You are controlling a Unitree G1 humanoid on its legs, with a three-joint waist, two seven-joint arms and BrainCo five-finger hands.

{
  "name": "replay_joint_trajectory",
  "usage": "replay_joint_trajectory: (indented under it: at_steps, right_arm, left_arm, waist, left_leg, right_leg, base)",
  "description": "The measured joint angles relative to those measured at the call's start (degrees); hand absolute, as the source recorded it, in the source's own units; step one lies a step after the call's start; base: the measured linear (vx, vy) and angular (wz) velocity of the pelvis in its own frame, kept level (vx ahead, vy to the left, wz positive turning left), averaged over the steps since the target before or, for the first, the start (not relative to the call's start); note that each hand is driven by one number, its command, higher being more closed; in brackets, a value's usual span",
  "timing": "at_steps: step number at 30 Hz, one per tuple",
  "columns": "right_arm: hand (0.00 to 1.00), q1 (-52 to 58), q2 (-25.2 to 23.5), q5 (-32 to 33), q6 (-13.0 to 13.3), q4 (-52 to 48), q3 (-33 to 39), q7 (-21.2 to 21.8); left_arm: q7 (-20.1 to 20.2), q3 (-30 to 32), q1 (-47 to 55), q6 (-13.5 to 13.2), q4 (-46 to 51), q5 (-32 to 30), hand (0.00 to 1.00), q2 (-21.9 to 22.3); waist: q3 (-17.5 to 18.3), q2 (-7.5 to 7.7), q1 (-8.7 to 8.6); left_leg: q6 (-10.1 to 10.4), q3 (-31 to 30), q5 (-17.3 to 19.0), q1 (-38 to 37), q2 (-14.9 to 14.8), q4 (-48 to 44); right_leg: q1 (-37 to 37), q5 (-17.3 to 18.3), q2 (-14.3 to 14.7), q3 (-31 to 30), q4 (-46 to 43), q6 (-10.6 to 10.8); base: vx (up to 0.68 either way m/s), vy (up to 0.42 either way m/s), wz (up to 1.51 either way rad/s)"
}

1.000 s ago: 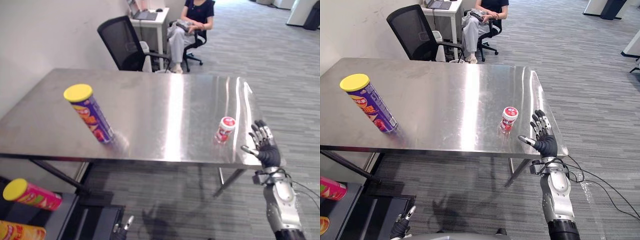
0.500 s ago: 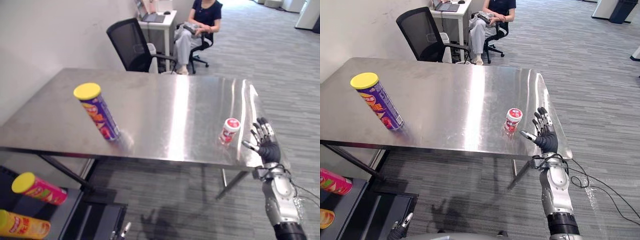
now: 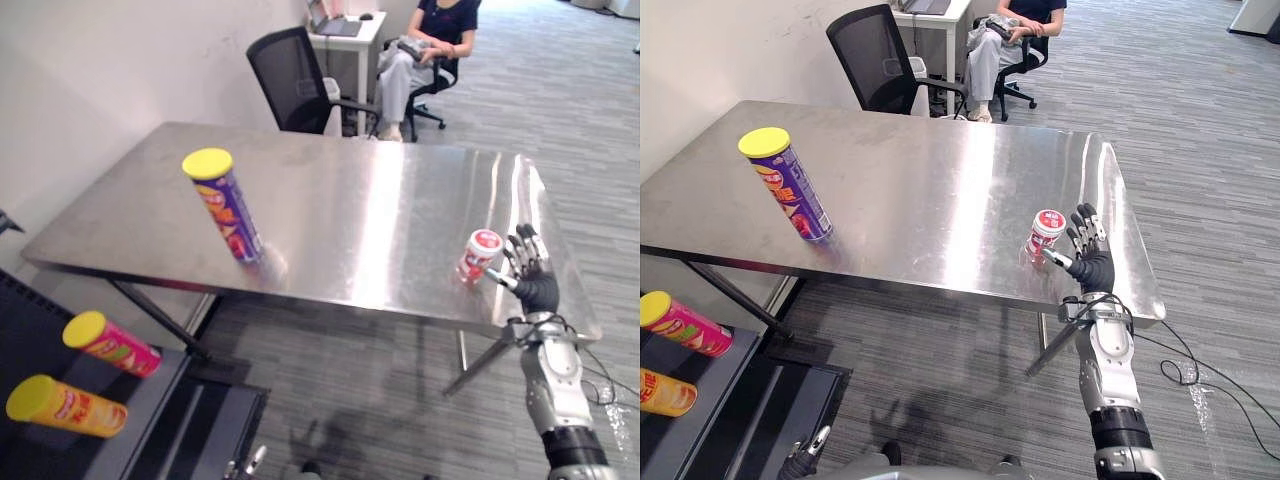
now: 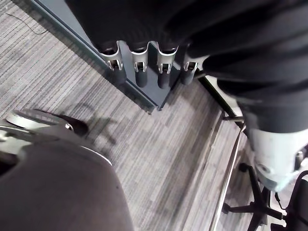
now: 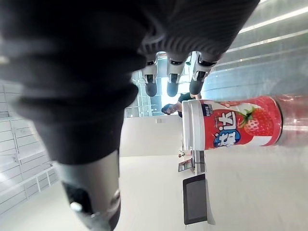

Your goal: Put the gum and the chips on the shelf.

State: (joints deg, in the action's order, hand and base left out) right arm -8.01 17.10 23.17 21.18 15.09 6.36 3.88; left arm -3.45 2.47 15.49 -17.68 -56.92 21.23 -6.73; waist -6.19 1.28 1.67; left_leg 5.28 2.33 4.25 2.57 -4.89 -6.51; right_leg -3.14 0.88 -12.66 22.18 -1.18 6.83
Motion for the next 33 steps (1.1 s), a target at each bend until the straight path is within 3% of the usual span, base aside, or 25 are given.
replay_joint_trajectory:
  at_steps: [17, 27, 33]
  right_arm:
    - [0.00, -3.77, 1.19, -0.68, -0.04, 4.11, 2.38, -6.77]
    - [0.00, -5.48, 1.25, -0.69, -0.05, 6.06, 2.44, -6.98]
    - [0.00, -6.26, 1.31, -0.98, -1.47, 6.11, 2.22, -6.13]
  left_arm:
    - [1.36, -0.52, 0.50, 0.46, 0.01, 0.03, 0.00, 0.34]
    - [1.71, -1.54, 0.40, 0.35, 0.53, 0.36, 0.00, 0.29]
    - [1.81, -2.13, 0.36, 0.36, 1.03, 0.59, 0.00, 0.29]
  waist:
    - [-2.90, -1.80, 0.27]
    - [-4.56, -2.46, 0.28]
    - [-5.28, -2.68, 1.46]
  left_leg:
    - [-0.03, -1.63, 1.04, 2.32, -0.24, -3.88]
    - [0.01, -1.71, 1.64, 2.94, -0.32, -5.35]
    - [-0.01, -2.08, 1.73, 3.32, -0.25, -5.84]
  right_leg:
    - [0.07, 0.01, 0.17, 1.10, -0.99, -0.03]
    - [0.10, 0.02, 0.18, 1.09, -1.34, -0.02]
    - [0.44, 0.34, -0.02, 1.24, -2.21, -0.01]
  base:
    - [0.00, 0.004, 0.03]
    - [0.00, 0.002, 0.00]
    - [0.00, 0.004, 0.01]
